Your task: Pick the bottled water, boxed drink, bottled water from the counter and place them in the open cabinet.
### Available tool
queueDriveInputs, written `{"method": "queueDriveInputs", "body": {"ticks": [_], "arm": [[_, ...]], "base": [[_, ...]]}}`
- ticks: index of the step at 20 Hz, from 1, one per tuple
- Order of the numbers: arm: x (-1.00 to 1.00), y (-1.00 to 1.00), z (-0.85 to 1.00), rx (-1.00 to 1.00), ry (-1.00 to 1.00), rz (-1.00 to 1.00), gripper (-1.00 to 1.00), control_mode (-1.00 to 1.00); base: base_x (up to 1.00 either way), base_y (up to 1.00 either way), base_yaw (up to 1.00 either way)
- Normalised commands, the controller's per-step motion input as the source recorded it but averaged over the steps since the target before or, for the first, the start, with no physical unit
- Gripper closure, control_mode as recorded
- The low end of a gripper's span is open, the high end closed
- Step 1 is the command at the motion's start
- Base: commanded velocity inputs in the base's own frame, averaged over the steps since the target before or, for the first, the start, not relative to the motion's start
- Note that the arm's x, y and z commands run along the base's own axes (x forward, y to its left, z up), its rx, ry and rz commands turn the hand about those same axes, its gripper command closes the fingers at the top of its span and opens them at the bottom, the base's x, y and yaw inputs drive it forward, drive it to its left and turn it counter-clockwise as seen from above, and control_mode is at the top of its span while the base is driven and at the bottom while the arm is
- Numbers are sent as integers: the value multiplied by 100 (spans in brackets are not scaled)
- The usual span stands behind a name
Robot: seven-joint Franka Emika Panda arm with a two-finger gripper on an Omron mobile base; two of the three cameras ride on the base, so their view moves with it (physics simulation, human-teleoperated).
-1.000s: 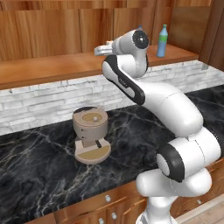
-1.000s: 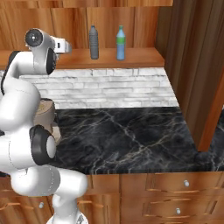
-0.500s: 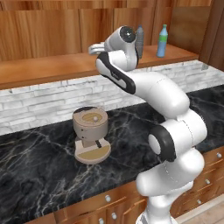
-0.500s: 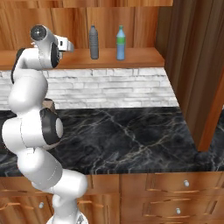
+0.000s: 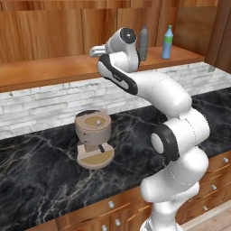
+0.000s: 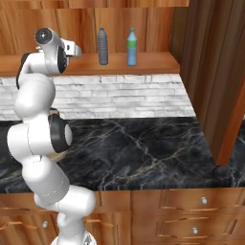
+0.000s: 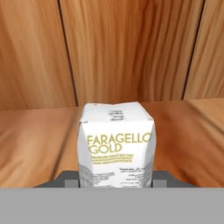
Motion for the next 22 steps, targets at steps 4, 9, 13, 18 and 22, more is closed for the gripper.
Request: {"method": "queueDriveInputs", "body": {"ticks": [4, 9, 13, 18, 22], "arm": [[9, 0, -46, 0, 0, 0, 100, -100], [2, 0, -15, 0, 0, 0, 100, -100], [0, 0, 0, 0, 0, 0, -100, -100], [0, 0, 0, 0, 0, 0, -100, -100], [0, 0, 0, 0, 0, 0, -100, -100]], "base": [[0, 0, 0], [0, 0, 0], [0, 0, 0], [0, 0, 0], [0, 0, 0]]}}
